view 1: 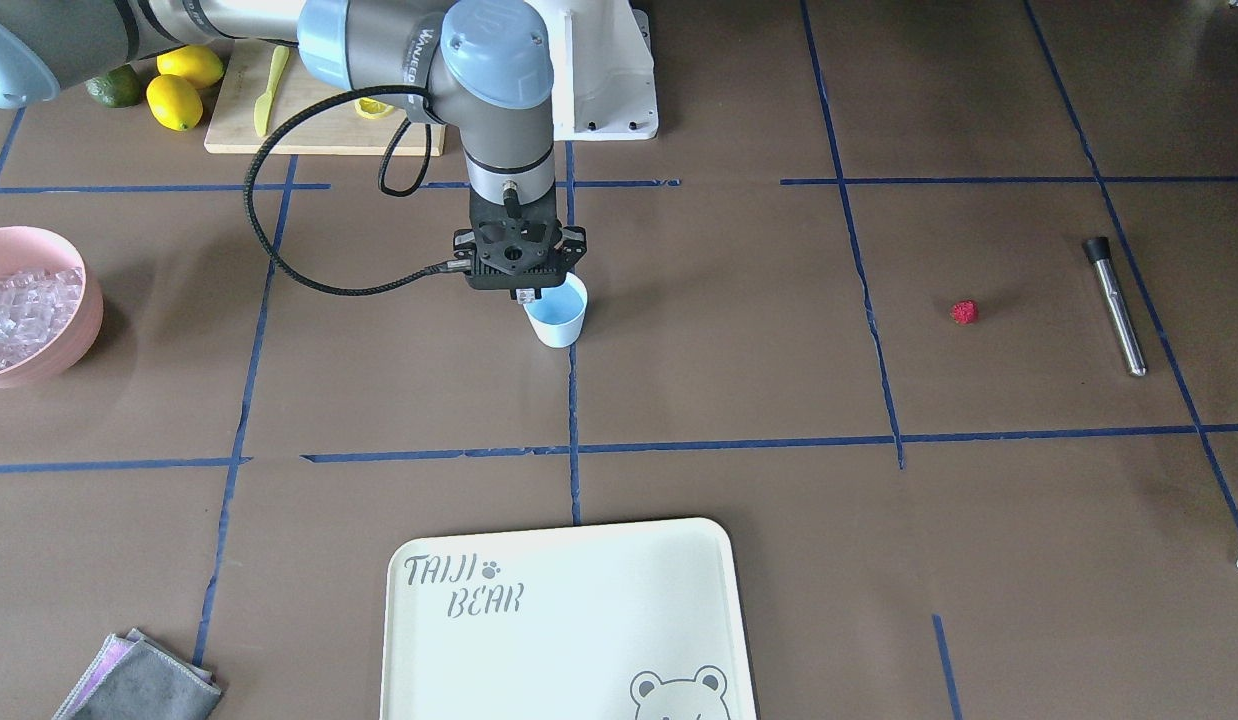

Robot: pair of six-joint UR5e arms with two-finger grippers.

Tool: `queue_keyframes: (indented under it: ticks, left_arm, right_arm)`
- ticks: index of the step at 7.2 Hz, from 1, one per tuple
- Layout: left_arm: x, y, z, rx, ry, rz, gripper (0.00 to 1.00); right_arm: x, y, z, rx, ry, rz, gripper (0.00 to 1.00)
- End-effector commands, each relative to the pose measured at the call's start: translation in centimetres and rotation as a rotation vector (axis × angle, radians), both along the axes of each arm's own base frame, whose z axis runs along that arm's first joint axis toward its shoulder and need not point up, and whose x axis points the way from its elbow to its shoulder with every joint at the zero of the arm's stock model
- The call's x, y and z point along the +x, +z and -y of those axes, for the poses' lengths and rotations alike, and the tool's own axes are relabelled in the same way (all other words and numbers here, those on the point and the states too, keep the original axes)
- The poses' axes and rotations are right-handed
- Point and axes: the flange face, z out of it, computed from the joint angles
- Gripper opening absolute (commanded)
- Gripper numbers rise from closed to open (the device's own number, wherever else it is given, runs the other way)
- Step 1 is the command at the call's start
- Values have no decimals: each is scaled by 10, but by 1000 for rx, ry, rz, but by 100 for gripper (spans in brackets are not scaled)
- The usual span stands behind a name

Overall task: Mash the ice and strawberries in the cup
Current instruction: 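Carry the second ice cube with the right gripper over the cup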

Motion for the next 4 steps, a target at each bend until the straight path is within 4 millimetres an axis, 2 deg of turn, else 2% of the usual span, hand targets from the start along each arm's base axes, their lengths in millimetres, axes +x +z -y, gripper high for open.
queue_keyframes:
  ticks: [1,4]
  left_arm:
    - [0,0,0,-1,0,0,100]
    - [0,0,0,-1,-1,0,100]
  right_arm:
    - [-22,-5,-5,-9,-19,-14,0]
    - [-33,0,-18,-18,-43,-28,2]
